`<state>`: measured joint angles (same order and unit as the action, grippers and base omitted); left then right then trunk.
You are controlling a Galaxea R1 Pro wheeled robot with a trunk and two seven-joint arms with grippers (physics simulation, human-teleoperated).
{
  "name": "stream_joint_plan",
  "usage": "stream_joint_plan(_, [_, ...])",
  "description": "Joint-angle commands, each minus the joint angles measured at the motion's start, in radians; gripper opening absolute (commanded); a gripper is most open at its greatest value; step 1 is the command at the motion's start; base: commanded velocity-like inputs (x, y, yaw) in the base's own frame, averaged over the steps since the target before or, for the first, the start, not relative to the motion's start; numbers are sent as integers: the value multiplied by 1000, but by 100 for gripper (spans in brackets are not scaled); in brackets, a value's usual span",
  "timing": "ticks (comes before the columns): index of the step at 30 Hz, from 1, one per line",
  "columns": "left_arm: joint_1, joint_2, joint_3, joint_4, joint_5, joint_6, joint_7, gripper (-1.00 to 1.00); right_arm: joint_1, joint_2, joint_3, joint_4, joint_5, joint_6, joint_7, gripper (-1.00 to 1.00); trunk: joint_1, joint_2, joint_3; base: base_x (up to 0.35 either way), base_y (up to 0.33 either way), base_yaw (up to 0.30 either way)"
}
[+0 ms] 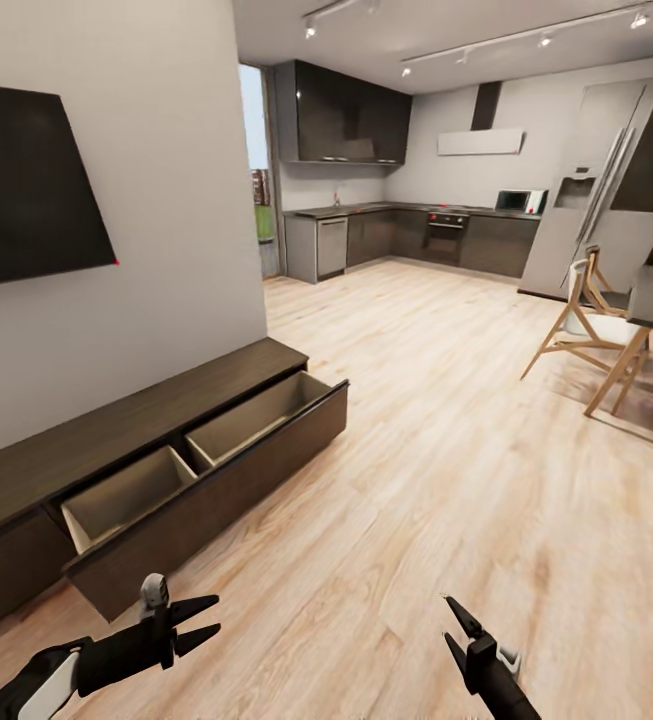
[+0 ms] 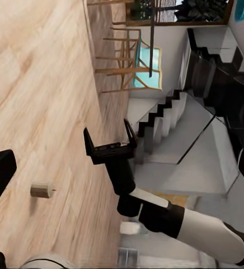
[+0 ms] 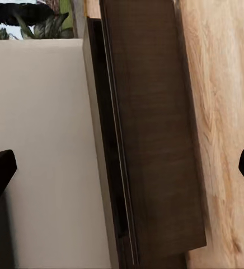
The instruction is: Place each of the two pumpkins and all three candles from the living room inside a cabinet in the living room (use any cabinet), then make sure every cabinet is closed, and position the cauldron so it is next to a table in the living room.
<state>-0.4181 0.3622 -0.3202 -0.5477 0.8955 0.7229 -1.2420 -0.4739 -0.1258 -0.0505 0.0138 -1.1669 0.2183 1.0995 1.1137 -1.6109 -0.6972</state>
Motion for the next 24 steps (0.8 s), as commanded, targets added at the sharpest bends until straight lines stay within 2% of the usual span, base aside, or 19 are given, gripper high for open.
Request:
stream_joint_plan(1, [-1,1,-6,0,8,9,-1,100,-1,0,-5,1,-1,10,3,100,-4,7,2,-126,0,-273])
stream_joint_plan(7, [-1,1,-4,0,8,9,-1,100,-2,0,-5,1,-1,10,3,100,-27,49,21,-35,0,-273])
stream_joint_plan(24, [-1,3,7,0,11,4,1,100,-1,0,-5,1,-1,-10,-1,100,-27,49,21,-1,0,-273])
